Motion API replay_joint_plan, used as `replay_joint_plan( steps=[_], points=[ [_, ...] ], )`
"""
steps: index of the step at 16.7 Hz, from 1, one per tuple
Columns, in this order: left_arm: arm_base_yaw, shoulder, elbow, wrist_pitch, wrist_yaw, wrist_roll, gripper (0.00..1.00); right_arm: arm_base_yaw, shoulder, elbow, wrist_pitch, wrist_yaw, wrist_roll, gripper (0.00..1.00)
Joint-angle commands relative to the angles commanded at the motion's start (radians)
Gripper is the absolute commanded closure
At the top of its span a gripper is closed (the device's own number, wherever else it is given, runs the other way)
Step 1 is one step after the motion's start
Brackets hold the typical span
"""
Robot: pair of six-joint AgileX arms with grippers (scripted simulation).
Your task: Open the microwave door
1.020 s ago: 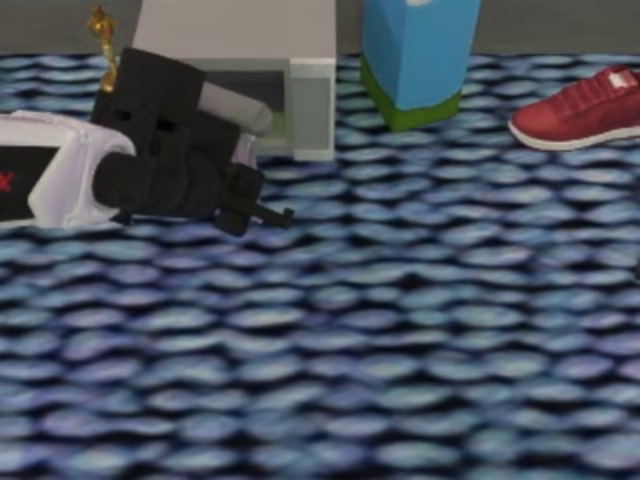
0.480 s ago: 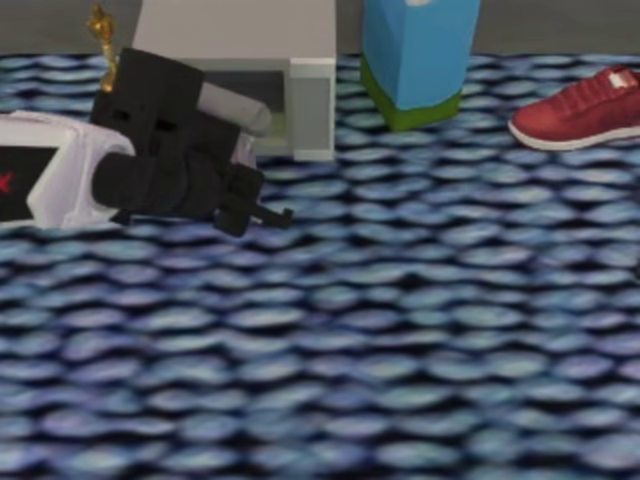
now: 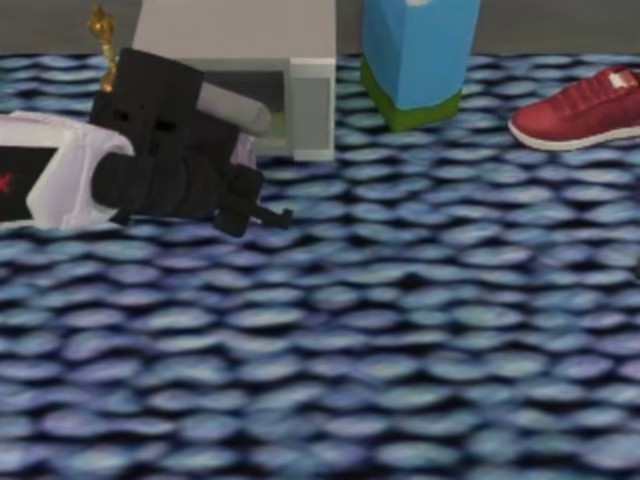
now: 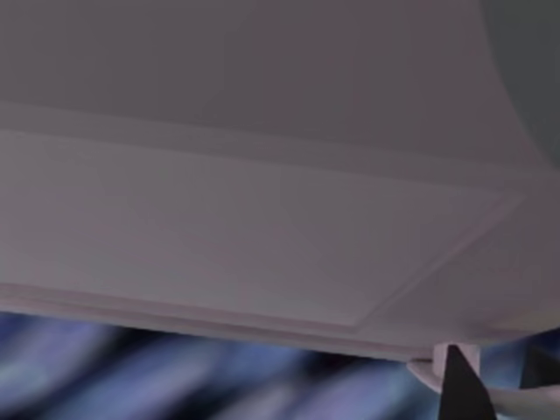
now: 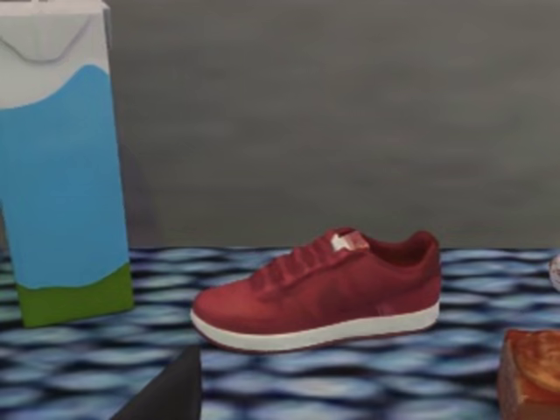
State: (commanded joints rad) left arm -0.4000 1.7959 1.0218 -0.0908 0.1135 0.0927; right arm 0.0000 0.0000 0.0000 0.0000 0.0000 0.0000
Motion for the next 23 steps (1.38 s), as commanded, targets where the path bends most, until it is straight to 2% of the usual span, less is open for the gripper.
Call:
replay_joint_plan(
  steps=[7,15,23],
  points=[
    [-0.006,0.001,-0.001,-0.001,0.009,-0.003,1.00,0.000,0.000,0.000,0.000,0.000,0.000,0.00],
    [0.039,-0.028,-0.032,-0.010,0.075,0.090,1.00,0.000,0.000,0.000,0.000,0.000,0.000,0.00],
    [0.041,-0.029,-0.033,-0.010,0.078,0.094,1.00,0.000,0.000,0.000,0.000,0.000,0.000,0.00]
  ],
)
